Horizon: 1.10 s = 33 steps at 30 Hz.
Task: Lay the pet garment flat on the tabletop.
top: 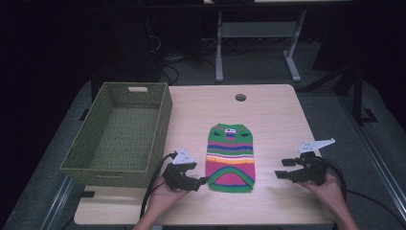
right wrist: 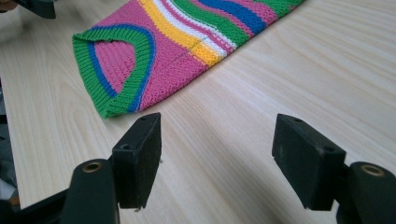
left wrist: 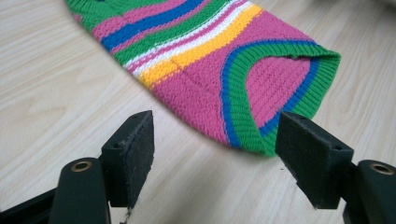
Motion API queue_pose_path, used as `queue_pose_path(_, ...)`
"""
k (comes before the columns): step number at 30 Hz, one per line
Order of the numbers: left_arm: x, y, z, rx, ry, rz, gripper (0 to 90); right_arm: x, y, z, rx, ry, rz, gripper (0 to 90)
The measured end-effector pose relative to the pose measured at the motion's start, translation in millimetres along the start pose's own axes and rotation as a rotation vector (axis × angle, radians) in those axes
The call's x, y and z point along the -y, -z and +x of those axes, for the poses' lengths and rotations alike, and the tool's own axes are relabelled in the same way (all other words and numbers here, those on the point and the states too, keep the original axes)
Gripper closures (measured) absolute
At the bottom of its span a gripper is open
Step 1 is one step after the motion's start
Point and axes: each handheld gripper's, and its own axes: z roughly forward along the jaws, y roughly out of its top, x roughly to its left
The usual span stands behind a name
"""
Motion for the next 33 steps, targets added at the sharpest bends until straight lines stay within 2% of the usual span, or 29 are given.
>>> queue_pose_path(7, 7.4, 8.1, -2.3, -0.004, 0.006, -0.005, 27.2, 10.7, 11.3, -1.4, 0.016, -0.011, -0.030, 32.2)
queue_pose_path(13, 14.3, 12.6, -5.4, -0.006, -0.011, 0.005, 27.2, 18.9, 15.9, 0.5, 0.022, -0.016, -0.044, 32.0)
queue_pose_path(16, 17.4, 14.5, -7.4, -0.007, -0.004, -0.007, 27.2, 23.6, 17.7, 1.3, 0.025, -0.022, -0.041, 31.5)
queue_pose_path(21, 20.5, 18.2, -7.9, -0.013, -0.015, -0.006, 27.2, 28.9, 19.0, 3.1, 0.030, -0.021, -0.034, 30.8)
queue_pose_path(29, 27.2, 19.8, -10.6, -0.019, -0.017, -0.011, 27.2, 37.4, 21.3, 12.5, 0.022, -0.017, -0.058, 28.2)
queue_pose_path(33, 28.7, 20.2, -11.0, -0.026, -0.034, -0.005, 27.2, 43.3, 23.5, 18.6, 0.026, -0.012, -0.070, 27.2)
